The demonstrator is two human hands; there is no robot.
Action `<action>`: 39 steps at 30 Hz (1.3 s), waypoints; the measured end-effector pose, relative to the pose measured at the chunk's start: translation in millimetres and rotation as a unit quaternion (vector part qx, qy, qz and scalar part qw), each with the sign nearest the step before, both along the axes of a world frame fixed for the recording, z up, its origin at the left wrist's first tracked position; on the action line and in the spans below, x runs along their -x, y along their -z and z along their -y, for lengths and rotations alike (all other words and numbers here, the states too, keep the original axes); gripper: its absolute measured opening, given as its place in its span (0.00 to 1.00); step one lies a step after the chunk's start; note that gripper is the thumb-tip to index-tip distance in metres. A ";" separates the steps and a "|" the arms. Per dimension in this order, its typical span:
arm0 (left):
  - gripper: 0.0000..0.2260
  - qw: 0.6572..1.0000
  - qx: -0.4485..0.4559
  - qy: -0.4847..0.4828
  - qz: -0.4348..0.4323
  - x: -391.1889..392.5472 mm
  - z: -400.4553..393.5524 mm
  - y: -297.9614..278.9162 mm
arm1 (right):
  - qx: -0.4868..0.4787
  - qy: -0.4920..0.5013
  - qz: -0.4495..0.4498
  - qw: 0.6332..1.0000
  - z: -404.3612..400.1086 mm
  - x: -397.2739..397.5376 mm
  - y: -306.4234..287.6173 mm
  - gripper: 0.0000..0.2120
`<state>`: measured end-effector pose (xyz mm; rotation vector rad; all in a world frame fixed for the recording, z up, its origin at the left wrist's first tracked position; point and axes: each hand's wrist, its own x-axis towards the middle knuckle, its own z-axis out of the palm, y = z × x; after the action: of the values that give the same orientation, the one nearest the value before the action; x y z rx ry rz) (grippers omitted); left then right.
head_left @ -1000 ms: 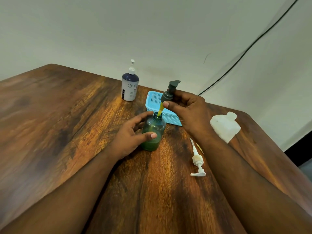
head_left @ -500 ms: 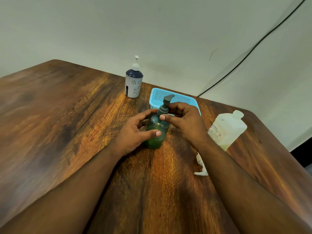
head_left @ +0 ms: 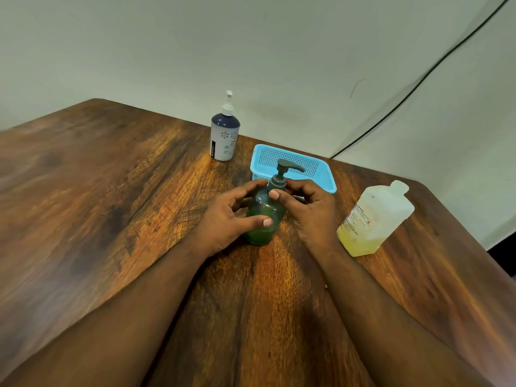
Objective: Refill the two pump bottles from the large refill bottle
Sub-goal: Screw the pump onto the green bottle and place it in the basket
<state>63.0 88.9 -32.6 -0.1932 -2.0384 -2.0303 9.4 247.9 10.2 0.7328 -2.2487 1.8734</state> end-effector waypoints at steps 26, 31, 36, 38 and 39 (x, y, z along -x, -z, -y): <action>0.32 1.000 0.006 -0.007 0.015 1.4 4.5 2.3 | -0.172 0.004 -0.065 0.983 -4.0 11.1 -26.8 0.11; 0.32 1.000 -0.005 -0.005 0.013 2.0 4.0 3.1 | -0.096 0.048 0.006 0.994 3.0 -4.4 -12.9 0.26; 0.33 1.000 -0.003 -0.006 0.019 3.3 3.9 3.9 | 0.118 0.021 0.106 0.987 0.1 -20.4 -2.2 0.17; 0.33 1.000 -0.003 -0.005 0.021 4.4 4.4 3.0 | 0.174 0.059 0.106 0.977 -1.1 -27.8 2.8 0.11; 0.32 1.000 -0.004 -0.003 0.023 4.6 4.6 2.3 | 0.182 0.072 0.104 0.975 -1.4 -29.9 4.7 0.10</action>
<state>58.4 84.3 -34.8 -0.1388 -2.0557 -2.0563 39.3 249.3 5.5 0.3211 -1.9121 2.2849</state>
